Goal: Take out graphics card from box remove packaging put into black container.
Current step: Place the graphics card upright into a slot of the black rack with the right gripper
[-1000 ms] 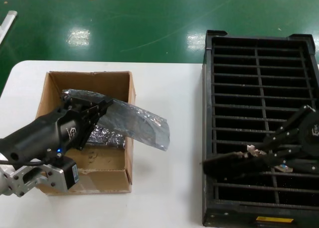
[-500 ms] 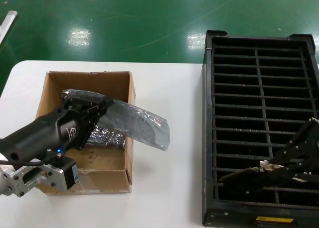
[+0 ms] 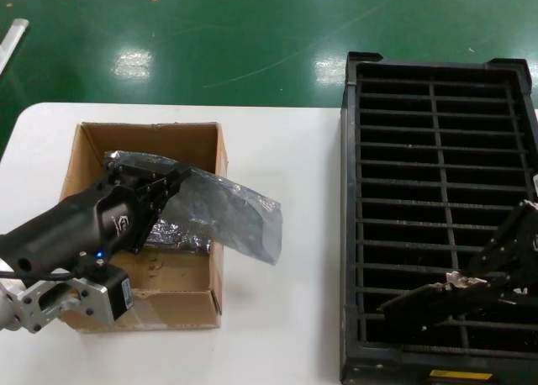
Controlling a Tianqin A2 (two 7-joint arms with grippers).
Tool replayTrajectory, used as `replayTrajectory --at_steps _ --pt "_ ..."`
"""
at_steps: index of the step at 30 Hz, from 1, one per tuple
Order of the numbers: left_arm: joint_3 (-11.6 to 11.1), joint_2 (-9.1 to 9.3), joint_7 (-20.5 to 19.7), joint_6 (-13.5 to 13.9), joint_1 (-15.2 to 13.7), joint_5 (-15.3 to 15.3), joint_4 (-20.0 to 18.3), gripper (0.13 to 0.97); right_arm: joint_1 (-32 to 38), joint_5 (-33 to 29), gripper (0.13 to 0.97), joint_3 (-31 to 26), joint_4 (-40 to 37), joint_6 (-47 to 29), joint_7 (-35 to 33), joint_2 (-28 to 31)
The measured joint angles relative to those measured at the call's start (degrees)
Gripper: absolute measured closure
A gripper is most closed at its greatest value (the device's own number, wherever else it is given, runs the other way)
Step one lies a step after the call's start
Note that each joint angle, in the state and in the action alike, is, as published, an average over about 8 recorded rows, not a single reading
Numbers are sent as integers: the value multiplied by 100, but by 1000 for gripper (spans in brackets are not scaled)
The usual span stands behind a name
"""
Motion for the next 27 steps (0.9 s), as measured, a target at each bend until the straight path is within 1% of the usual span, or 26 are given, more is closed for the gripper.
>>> replayTrajectory --at_steps 7,17,27 --pt "0 0 0 0 0 0 0 959 119 87 909 -67 22 -5 20 -8" --pt "0 0 0 0 0 0 0 959 340 447 909 -148 245 -7 148 176" --pt "0 0 0 0 0 0 0 959 251 602 909 -292 368 -6 201 292"
